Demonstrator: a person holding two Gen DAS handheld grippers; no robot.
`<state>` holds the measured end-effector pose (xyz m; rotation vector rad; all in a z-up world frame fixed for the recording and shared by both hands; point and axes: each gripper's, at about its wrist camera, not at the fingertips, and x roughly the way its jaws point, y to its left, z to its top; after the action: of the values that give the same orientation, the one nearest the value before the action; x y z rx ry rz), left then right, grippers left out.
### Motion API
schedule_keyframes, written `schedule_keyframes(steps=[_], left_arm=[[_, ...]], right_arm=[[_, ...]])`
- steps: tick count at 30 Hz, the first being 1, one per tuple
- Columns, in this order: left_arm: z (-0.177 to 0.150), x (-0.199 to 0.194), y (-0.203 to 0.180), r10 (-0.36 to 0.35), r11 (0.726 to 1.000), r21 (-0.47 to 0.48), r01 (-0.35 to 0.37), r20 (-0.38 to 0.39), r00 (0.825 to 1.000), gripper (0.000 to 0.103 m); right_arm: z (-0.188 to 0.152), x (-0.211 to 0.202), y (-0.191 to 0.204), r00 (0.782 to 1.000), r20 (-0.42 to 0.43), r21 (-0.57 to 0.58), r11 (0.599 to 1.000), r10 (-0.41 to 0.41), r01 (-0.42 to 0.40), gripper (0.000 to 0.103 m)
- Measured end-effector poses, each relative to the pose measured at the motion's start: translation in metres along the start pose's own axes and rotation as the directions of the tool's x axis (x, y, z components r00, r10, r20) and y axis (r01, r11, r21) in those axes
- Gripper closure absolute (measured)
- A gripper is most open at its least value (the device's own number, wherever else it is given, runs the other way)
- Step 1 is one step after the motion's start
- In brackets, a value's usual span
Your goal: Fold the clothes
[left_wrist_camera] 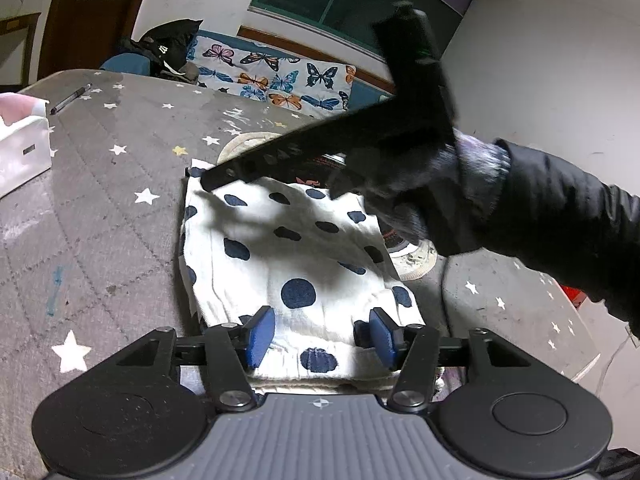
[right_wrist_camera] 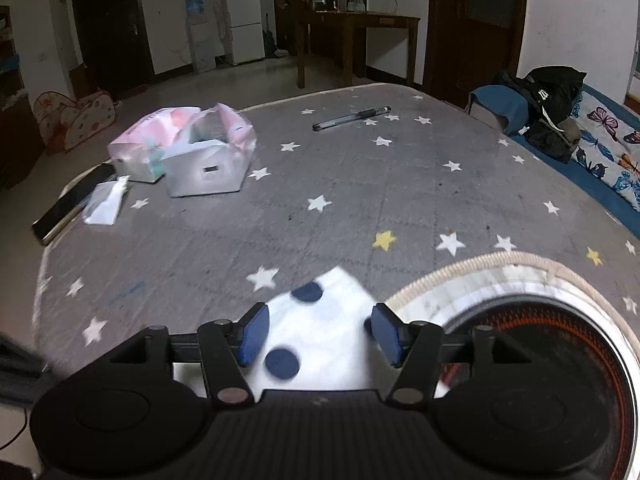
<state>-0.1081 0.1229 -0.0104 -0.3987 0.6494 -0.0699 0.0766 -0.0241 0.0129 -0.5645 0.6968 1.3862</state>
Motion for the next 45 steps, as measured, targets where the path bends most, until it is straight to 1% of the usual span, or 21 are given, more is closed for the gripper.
schedule_keyframes(steps=[1,3,5,6,9,10,14,16,20,21,24,26,27,32,36,40,45], left_arm=[[0.0,0.0,-0.001,0.002,1.0,0.001,-0.002,0.001,1.0,0.043],[0.0,0.0,-0.003,0.008,1.0,0.002,-0.008,0.003,1.0,0.041],[-0.001,0.001,-0.005,0.013,1.0,0.006,-0.013,0.004,1.0,0.037],[-0.001,0.001,-0.007,0.017,1.0,0.01,-0.017,0.004,1.0,0.035],[-0.001,0.0,-0.012,0.028,0.999,0.021,-0.028,0.008,1.0,0.027],[-0.001,-0.001,-0.013,0.032,0.999,0.025,-0.032,0.01,0.999,0.026],[-0.001,-0.004,-0.017,0.054,0.998,0.033,-0.054,0.018,0.998,0.019],[-0.001,-0.006,-0.018,0.065,0.997,0.035,-0.065,0.021,0.998,0.015],[-0.003,-0.009,-0.019,0.078,0.996,0.043,-0.079,0.024,0.997,0.011],[-0.003,-0.01,-0.019,0.081,0.996,0.045,-0.082,0.025,0.996,0.009],[-0.005,-0.013,-0.021,0.087,0.995,0.053,-0.088,0.028,0.996,0.004],[-0.006,-0.016,-0.021,0.087,0.994,0.061,-0.089,0.032,0.996,0.003],[-0.007,-0.018,-0.021,0.086,0.994,0.066,-0.089,0.038,0.996,0.0],[-0.01,-0.029,-0.014,0.098,0.992,0.072,-0.101,0.05,0.994,0.0],[-0.009,-0.04,0.001,0.138,0.99,0.024,-0.14,0.072,0.988,0.0],[-0.003,-0.041,0.01,0.167,0.986,-0.037,-0.164,0.087,0.982,0.0],[0.001,-0.029,0.01,0.183,0.982,-0.059,-0.179,0.065,0.981,0.0]], right_arm=[[-0.004,-0.005,0.002,1.0,0.003,-0.001,1.0,0.005,-0.005,0.034],[-0.013,-0.016,0.006,1.0,0.007,-0.003,1.0,0.014,-0.014,0.033],[-0.022,-0.024,0.011,1.0,0.007,-0.001,1.0,0.021,-0.021,0.027],[-0.027,-0.027,0.012,1.0,0.006,0.0,1.0,0.021,-0.021,0.022],[-0.042,-0.035,0.017,1.0,0.005,0.007,1.0,0.019,-0.019,0.02],[-0.047,-0.037,0.016,1.0,0.006,0.016,1.0,0.016,-0.016,0.018],[-0.063,-0.045,0.015,1.0,0.021,0.049,0.999,0.006,-0.007,0.015],[-0.07,-0.049,0.016,1.0,0.03,0.059,0.998,0.004,-0.006,0.01],[-0.08,-0.056,0.019,0.999,0.042,0.063,0.998,-0.005,0.003,0.004],[-0.083,-0.058,0.021,0.999,0.04,0.062,0.998,-0.015,0.013,0.0],[-0.089,-0.063,0.023,0.999,0.047,0.079,0.997,-0.025,0.021,0.0],[-0.092,-0.066,0.024,0.998,0.054,0.087,0.996,-0.027,0.022,0.0],[-0.093,-0.068,0.025,0.998,0.058,0.089,0.996,-0.03,0.024,0.0],[-0.1,-0.075,0.021,0.997,0.073,0.109,0.994,-0.04,0.032,0.0],[-0.102,-0.082,0.026,0.995,0.095,0.107,0.994,-0.032,0.022,0.0],[-0.106,-0.089,0.046,0.993,0.113,0.05,0.998,-0.036,0.03,0.0],[-0.115,-0.096,0.062,0.989,0.132,0.007,0.998,-0.061,0.061,0.0]])
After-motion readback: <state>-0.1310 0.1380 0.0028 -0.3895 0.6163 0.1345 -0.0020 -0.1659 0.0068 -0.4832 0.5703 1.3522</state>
